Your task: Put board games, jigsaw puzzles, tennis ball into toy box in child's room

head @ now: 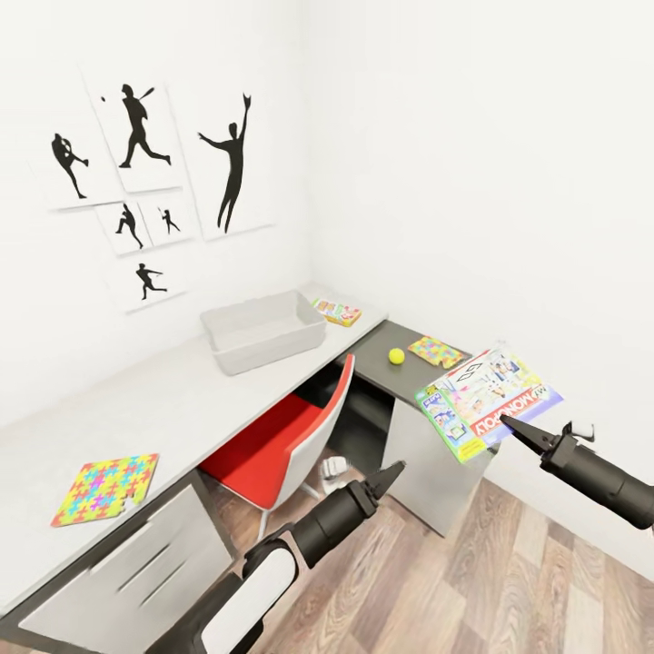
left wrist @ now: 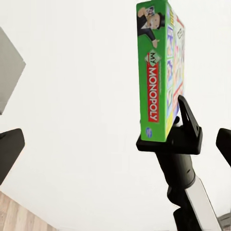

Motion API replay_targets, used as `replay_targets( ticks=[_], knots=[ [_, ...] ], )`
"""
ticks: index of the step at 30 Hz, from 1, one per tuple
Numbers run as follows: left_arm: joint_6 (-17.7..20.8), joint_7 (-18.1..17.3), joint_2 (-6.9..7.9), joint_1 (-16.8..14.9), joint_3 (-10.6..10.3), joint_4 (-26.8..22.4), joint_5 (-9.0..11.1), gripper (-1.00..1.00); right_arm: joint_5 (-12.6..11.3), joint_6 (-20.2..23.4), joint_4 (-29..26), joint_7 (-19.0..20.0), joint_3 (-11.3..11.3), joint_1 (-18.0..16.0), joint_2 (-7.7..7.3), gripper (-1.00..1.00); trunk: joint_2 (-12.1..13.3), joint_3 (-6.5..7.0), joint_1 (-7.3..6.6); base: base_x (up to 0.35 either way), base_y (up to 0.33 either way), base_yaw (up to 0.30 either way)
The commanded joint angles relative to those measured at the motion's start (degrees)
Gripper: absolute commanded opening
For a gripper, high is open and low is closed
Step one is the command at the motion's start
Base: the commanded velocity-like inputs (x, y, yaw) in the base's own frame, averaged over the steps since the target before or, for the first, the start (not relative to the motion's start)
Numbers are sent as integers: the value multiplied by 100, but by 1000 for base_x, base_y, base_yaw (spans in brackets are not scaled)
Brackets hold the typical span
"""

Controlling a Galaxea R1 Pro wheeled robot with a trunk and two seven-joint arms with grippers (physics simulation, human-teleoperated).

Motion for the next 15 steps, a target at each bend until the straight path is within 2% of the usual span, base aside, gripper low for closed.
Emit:
replay_targets(
  ticks=[1, 7, 11, 15],
  knots=[
    [45, -29, 7, -2, -1, -9, 61, 100, -12, 31, -5, 32, -7, -2, -1, -100, -12, -11, 3, 0, 0, 296],
    [47, -60, 32, 9, -1, -48, 61, 100, -16, 38, -53, 32, -22, 5, -3, -100, -12, -11, 3, 0, 0, 296],
    [60, -75, 64, 12, 3, -124, 66, 100, -21, 55, -148, 32, -171, 14, -1, -100, -12, -11, 3, 0, 0, 296],
    [202, -61, 193, 29, 12, -323, 68, 100, -27, 55, -204, 39, -272, 20, -1, -100, -12, -11, 3, 0, 0, 296]
  ],
)
